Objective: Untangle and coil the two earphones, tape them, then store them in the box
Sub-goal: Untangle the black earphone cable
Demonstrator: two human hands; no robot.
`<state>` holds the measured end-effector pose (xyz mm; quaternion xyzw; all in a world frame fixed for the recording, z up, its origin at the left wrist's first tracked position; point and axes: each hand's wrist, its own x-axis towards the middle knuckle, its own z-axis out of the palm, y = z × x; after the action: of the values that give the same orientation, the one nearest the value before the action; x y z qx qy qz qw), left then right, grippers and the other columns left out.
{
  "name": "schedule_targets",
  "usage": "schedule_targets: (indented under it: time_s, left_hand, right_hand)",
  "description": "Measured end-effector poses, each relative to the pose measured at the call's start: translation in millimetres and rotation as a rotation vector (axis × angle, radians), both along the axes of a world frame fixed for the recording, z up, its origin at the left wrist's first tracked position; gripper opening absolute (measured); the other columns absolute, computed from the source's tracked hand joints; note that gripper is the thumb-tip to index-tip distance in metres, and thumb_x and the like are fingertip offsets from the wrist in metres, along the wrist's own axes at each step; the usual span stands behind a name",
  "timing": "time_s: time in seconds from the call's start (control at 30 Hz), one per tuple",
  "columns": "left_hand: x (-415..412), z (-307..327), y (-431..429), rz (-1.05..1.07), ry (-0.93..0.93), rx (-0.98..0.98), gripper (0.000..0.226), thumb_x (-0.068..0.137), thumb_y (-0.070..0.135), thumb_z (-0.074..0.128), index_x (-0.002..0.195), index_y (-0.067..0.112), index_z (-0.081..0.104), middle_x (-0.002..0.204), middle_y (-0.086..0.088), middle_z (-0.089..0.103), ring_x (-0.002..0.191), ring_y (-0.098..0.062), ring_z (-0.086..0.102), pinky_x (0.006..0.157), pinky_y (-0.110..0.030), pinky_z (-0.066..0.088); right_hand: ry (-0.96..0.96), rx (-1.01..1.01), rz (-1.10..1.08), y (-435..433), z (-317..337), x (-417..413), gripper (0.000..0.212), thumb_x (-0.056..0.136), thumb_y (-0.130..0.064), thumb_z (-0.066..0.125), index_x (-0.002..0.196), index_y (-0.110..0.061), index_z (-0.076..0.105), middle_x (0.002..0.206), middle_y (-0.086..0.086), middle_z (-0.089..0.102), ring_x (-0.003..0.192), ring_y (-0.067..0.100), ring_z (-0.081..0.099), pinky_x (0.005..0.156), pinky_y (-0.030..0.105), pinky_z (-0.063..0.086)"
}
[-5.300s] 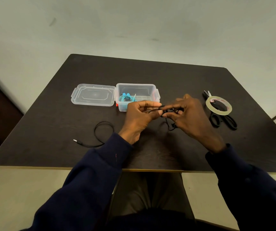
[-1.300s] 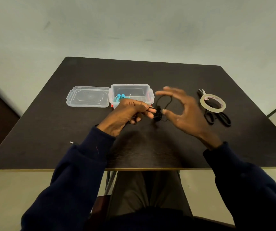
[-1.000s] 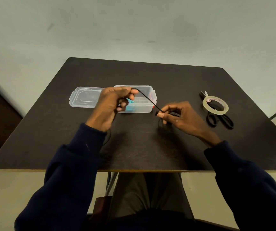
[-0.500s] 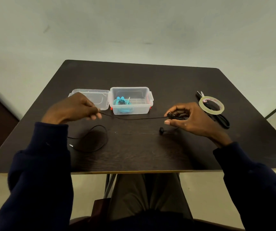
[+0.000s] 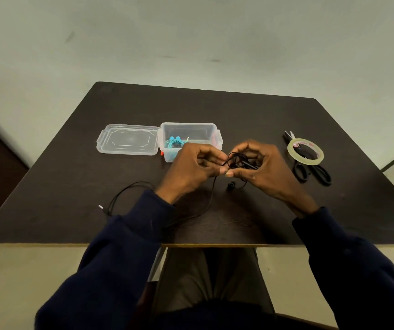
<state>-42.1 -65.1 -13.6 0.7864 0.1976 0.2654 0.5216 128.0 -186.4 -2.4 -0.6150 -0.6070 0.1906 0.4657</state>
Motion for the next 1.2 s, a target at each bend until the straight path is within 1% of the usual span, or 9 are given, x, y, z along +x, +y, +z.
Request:
schedule_targets:
  time_s: [0.13, 0.37, 0.53, 0.67, 0.8, 0.9, 1.03, 1.1, 1.2]
  left_hand:
    - [2, -7, -2, 0.020, -0.088, -0.091, 0.022, 0.079, 0.006, 0.082, 0.100, 0.004, 0.076, 0.095, -0.006, 0.078, 0.082, -0.020, 0.076, 0.079, -0.029, 0.062]
    - [3, -8, 3, 0.127, -0.066, 0.049, 0.005, 0.085, 0.011, 0.080, 0.085, 0.016, 0.078, 0.083, 0.004, 0.075, 0.066, 0.001, 0.064, 0.064, -0.019, 0.052]
    - [-3, -4, 14, 0.344, -0.018, 0.178, 0.006, 0.085, 0.013, 0.079, 0.081, 0.018, 0.079, 0.077, 0.006, 0.075, 0.059, 0.003, 0.059, 0.059, -0.010, 0.044]
    - [-13, -3, 28, 0.458, 0.022, 0.272, 0.011, 0.088, 0.013, 0.077, 0.090, 0.022, 0.080, 0.083, 0.006, 0.075, 0.073, -0.006, 0.067, 0.072, -0.024, 0.057]
    - [-25, 2, 45, 0.542, 0.055, 0.269, 0.011, 0.089, 0.011, 0.075, 0.087, 0.021, 0.079, 0.082, 0.009, 0.074, 0.071, -0.005, 0.065, 0.071, -0.023, 0.054]
    - [-30, 2, 50, 0.588, 0.198, 0.302, 0.007, 0.089, 0.012, 0.076, 0.087, 0.019, 0.078, 0.081, 0.008, 0.070, 0.076, -0.008, 0.066, 0.074, -0.026, 0.054]
    - [-40, 5, 56, 0.499, 0.426, 0.275, 0.000, 0.087, 0.019, 0.078, 0.087, 0.019, 0.078, 0.078, 0.005, 0.068, 0.088, -0.018, 0.067, 0.083, -0.034, 0.052]
    - [-42, 9, 56, 0.423, 0.472, 0.251, 0.002, 0.087, 0.019, 0.078, 0.088, 0.020, 0.079, 0.080, 0.006, 0.069, 0.088, -0.016, 0.066, 0.085, -0.034, 0.053]
    - [-38, 11, 49, 0.315, 0.436, 0.168, 0.007, 0.089, 0.011, 0.075, 0.088, 0.017, 0.079, 0.075, 0.007, 0.073, 0.070, -0.007, 0.068, 0.073, -0.021, 0.051]
  right_hand:
    - [-0.001, 0.017, -0.031, 0, -2, 2, 0.041, 0.071, -0.014, 0.089, 0.103, -0.004, 0.065, 0.094, 0.002, 0.076, 0.089, 0.016, 0.075, 0.086, 0.027, 0.057]
    - [0.127, -0.008, 0.075, -3, -3, 5, 0.027, 0.079, -0.003, 0.081, 0.100, 0.005, 0.066, 0.101, 0.014, 0.074, 0.098, 0.027, 0.072, 0.089, 0.030, 0.058]
    - [0.181, 0.001, -0.007, -2, -6, 15, 0.016, 0.079, 0.002, 0.080, 0.089, 0.005, 0.069, 0.087, 0.016, 0.069, 0.083, 0.022, 0.066, 0.084, 0.030, 0.056]
    - [0.140, -0.021, 0.091, -6, 0, 22, 0.025, 0.086, -0.003, 0.072, 0.110, 0.002, 0.072, 0.093, 0.027, 0.063, 0.087, 0.025, 0.060, 0.087, 0.031, 0.052]
    - [0.114, -0.043, 0.120, -18, 5, 37, 0.016, 0.090, -0.003, 0.066, 0.101, 0.005, 0.074, 0.092, 0.009, 0.066, 0.091, 0.019, 0.061, 0.085, 0.027, 0.049]
    - [0.076, -0.100, 0.100, -27, 5, 50, 0.011, 0.093, -0.008, 0.068, 0.092, 0.002, 0.073, 0.092, 0.007, 0.064, 0.091, 0.022, 0.060, 0.086, 0.029, 0.047]
    - [0.171, -0.135, 0.062, -33, -2, 64, 0.015, 0.082, 0.003, 0.058, 0.077, -0.001, 0.072, 0.097, 0.021, 0.060, 0.104, 0.042, 0.061, 0.094, 0.036, 0.051]
    - [0.124, -0.107, 0.001, -32, -4, 65, 0.021, 0.077, 0.010, 0.052, 0.069, 0.003, 0.070, 0.093, 0.018, 0.064, 0.103, 0.036, 0.066, 0.089, 0.040, 0.053]
    - [-0.082, -0.030, -0.165, -22, -7, 53, 0.028, 0.078, 0.018, 0.053, 0.072, 0.000, 0.073, 0.089, 0.007, 0.073, 0.096, 0.021, 0.072, 0.078, 0.036, 0.055]
